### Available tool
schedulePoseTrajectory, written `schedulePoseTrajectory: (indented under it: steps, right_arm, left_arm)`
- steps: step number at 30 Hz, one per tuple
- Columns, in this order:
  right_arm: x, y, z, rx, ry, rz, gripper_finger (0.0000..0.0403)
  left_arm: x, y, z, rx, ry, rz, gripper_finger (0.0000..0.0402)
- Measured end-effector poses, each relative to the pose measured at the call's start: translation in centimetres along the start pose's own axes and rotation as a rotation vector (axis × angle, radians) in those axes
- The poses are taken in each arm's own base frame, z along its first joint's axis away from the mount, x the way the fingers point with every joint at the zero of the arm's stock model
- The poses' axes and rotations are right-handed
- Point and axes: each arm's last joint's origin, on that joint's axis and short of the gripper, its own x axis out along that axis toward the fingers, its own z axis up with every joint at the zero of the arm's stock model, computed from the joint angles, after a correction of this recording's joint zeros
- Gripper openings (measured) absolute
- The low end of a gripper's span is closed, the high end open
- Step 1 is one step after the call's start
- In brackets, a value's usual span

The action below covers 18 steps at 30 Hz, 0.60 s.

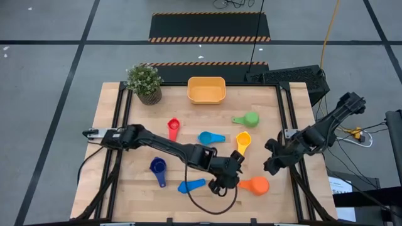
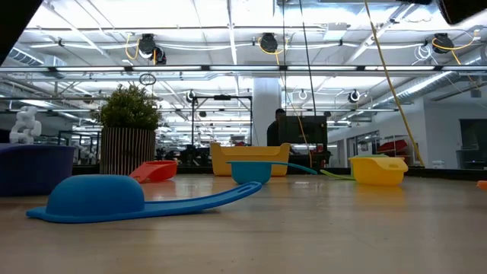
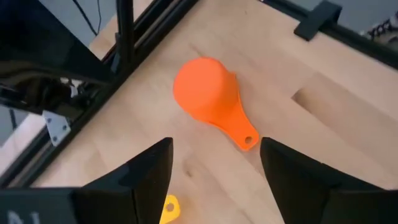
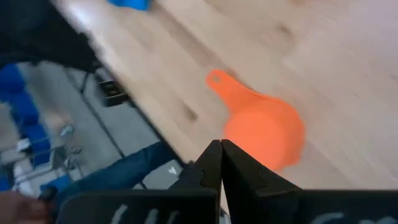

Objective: Nest measuring cups in basket
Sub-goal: Move the orange measuring cup to the center of the table

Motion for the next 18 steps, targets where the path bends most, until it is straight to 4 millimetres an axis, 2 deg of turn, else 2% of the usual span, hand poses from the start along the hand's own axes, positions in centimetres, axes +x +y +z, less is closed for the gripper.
schedulePoseTrajectory:
  steps: [6, 13, 18]
  right_arm:
    - [1.5, -1.4, -1.0, 0.119, 0.03, -0.082, 0.0]
    - [3.7, -2.5, -2.3, 0.151, 0.11, -0.226, 0.0]
    - [4.9, -2.6, -3.0, 0.142, 0.181, -0.304, 0.0]
  left_arm:
    - [1.2, -0.3, -0.6, -0.021, 0.025, -0.011, 0.0231]
    - [1.7, -0.2, -1.0, -0.044, 0.037, 0.001, 0.0214]
    - [4.0, -1.1, -2.1, -0.026, 0.077, -0.019, 0.0218]
